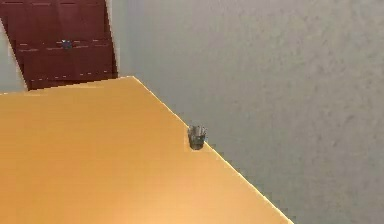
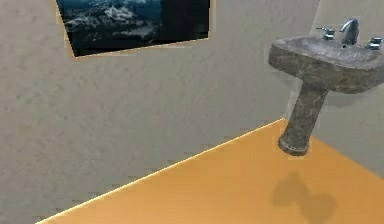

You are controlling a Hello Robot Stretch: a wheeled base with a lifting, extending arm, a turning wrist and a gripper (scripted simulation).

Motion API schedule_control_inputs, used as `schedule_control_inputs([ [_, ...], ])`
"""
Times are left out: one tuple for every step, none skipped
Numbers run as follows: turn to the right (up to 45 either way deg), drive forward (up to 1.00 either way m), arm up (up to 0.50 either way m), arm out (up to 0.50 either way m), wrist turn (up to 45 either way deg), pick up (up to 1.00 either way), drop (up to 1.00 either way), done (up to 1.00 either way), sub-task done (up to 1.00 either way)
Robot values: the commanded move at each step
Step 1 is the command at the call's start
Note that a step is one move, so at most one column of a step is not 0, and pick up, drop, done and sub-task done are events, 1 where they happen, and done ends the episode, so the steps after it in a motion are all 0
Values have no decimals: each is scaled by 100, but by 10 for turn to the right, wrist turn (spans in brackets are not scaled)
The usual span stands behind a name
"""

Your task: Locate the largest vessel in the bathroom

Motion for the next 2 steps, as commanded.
schedule_control_inputs([
  [0, 100, 0, 0, 0, 0, 0, 0, 0],
  [-210, 0, 0, 0, 0, 0, 0, 0, 0],
])
